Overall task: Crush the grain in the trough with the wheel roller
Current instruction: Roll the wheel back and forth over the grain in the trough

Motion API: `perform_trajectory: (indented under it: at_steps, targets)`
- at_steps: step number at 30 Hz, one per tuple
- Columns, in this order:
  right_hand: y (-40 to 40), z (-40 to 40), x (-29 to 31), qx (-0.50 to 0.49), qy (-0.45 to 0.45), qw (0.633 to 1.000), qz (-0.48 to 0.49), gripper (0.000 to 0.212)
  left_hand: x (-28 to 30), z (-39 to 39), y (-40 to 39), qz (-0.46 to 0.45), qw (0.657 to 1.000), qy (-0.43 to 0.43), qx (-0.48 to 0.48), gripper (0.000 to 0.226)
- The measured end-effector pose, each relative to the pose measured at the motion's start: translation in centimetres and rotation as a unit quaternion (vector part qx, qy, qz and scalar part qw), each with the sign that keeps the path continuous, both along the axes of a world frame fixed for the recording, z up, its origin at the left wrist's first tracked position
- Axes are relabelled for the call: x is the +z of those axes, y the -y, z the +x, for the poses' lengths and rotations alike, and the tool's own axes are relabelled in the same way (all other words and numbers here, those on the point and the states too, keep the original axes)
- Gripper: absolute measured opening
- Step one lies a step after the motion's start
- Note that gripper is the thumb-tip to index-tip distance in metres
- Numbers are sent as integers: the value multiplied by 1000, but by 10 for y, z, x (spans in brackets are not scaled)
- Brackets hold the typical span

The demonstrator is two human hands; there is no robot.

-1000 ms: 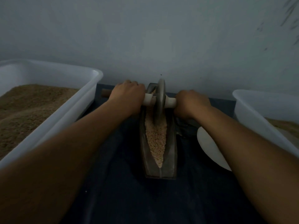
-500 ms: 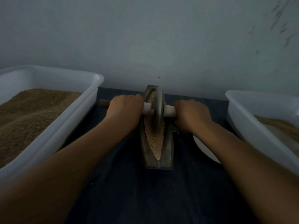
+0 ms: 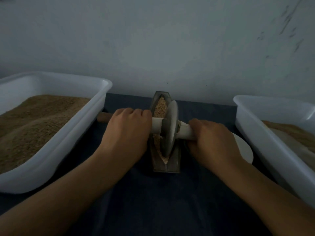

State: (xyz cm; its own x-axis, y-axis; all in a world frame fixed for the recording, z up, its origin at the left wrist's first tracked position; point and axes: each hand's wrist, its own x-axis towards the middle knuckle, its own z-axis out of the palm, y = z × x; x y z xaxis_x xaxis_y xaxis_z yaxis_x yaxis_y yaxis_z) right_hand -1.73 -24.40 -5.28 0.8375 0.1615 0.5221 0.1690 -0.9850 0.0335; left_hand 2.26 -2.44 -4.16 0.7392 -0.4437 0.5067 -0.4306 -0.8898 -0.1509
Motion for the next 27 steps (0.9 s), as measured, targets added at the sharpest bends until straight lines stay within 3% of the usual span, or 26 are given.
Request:
perform_trajectory:
  at_steps: [9, 17, 22, 27]
  targets:
    - [-1, 60, -4, -49, 18, 993, -102, 14, -16, 41, 3, 12, 997, -65, 34, 40]
    - [11, 126, 6, -72, -104, 990, -56, 30, 2, 97, 24, 63, 992, -94, 51, 21]
    - [9, 156, 25, -108, -218, 967, -75, 37, 11, 118, 26, 54, 987, -140, 56, 28]
    - [6, 147, 20, -125, -200, 969, -72, 23, 7, 111, 26, 60, 989, -124, 58, 26]
